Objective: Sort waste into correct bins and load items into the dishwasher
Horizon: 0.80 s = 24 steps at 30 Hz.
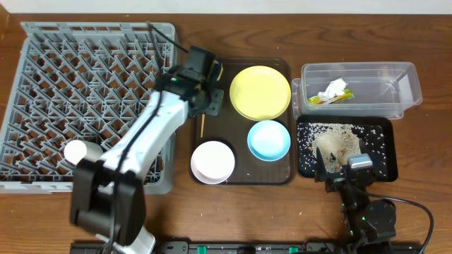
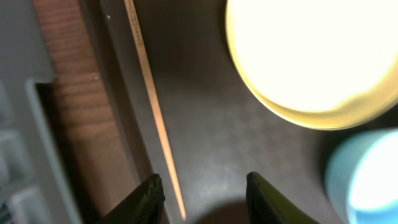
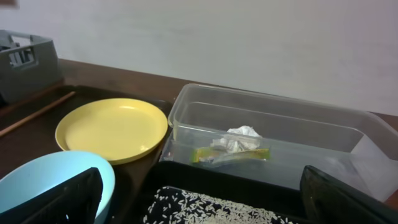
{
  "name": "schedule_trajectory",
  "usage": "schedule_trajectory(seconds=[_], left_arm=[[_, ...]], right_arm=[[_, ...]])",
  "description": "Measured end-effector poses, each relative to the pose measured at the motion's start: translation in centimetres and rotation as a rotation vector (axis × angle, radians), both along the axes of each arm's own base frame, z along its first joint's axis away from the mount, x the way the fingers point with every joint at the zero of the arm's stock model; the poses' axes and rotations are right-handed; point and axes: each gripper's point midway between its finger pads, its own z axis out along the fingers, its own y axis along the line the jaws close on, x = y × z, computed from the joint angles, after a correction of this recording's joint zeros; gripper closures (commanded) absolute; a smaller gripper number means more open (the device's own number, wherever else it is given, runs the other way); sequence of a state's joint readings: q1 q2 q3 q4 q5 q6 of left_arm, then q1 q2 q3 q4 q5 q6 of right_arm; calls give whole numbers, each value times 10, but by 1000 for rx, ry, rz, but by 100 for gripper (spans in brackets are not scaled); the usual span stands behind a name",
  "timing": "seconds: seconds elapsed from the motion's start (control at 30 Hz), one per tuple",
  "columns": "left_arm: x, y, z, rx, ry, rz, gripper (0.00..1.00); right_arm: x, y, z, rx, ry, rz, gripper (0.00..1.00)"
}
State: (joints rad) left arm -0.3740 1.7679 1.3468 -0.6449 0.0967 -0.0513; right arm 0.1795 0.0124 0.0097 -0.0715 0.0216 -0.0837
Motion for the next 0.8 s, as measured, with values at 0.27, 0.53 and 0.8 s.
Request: schedule_trajectory(seconds=[0.27, 0.53, 0.8], left_arm=[[20, 0, -55, 55, 32, 21, 58], [18, 7, -94, 110, 97, 46, 64], [13, 9, -96, 109, 122, 64, 77]], right_arm=[[0, 0, 0, 0, 0, 0, 1], [0, 0, 0, 0, 0, 0, 1], [0, 0, 0, 0, 0, 0, 1]])
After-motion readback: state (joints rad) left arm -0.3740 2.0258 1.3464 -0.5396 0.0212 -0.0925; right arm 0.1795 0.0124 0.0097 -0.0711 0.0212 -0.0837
